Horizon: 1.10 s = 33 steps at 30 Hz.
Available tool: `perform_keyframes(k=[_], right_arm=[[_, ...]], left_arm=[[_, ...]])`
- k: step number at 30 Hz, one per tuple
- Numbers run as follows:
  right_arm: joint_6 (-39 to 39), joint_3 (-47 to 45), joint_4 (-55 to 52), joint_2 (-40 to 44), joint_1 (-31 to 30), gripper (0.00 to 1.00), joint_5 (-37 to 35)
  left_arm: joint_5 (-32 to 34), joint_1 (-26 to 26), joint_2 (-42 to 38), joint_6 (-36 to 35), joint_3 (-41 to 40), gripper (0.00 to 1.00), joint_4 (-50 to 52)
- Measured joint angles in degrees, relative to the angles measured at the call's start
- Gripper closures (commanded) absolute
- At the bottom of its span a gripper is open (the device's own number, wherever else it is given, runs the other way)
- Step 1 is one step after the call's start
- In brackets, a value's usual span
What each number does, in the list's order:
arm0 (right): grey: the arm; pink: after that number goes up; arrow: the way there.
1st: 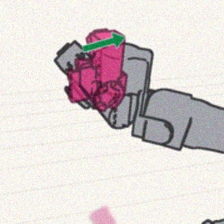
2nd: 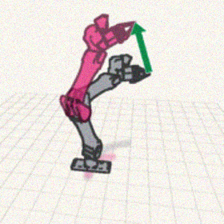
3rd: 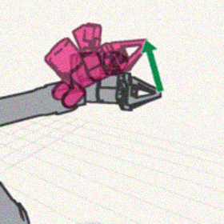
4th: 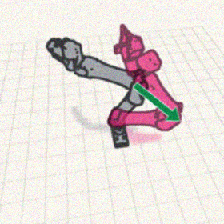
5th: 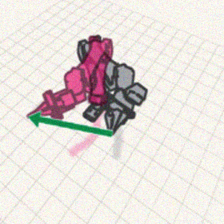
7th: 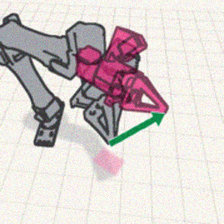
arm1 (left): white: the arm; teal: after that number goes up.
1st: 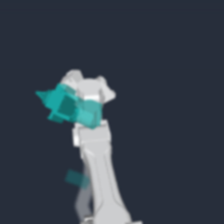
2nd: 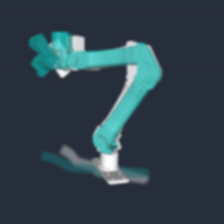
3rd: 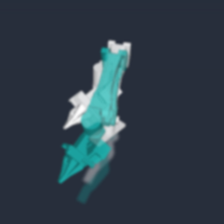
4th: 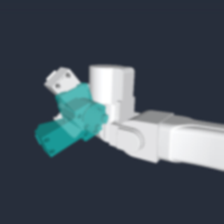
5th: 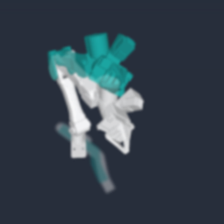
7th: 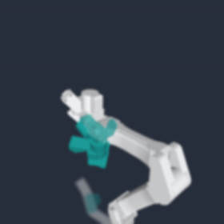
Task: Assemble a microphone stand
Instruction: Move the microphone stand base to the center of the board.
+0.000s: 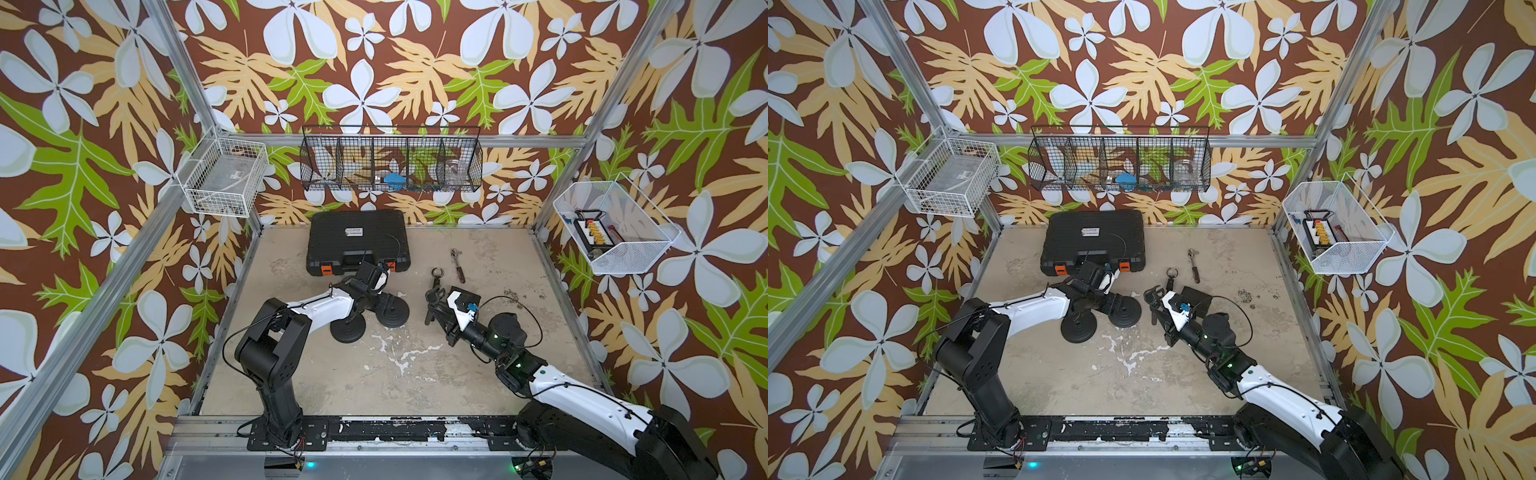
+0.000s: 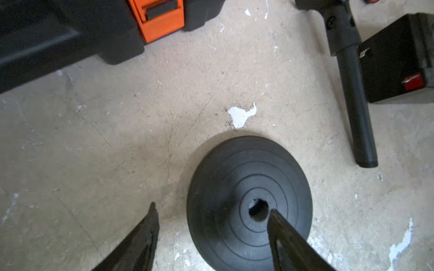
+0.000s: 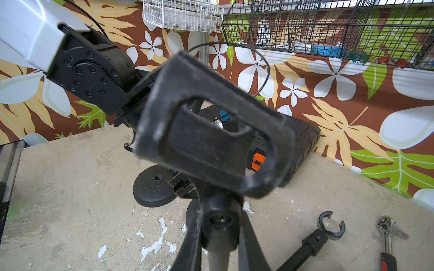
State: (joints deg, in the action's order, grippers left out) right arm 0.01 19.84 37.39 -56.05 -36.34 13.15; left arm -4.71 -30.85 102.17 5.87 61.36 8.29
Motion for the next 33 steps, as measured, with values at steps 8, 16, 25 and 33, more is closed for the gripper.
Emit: perform_keyframes(k=[8,16,25,33], right_arm=[[0.00,0.00,0.00,0.13,0.00,0.99,0.04],[0.00,-0.15,-0.02,0.07,0.00,0.99,0.22],[0.04,-0.15,-0.04,0.85,0.00,0.98,0.61],[-0.07,-1.07,0.46,2.82,-0.02,0.97,2.12]], left_arm=[[-0.92,0.00,3.26,-0.44,1.68,0.29,0.31],[0.15,0.00,3.41,-1.42,0.74,0.30,0.17],[-0.52,-0.07,4.28,-2.56,0.87,0.34,-0.92],[-0.59,-3.08,5.40,-2.89,0.00,0.35,-5.55]])
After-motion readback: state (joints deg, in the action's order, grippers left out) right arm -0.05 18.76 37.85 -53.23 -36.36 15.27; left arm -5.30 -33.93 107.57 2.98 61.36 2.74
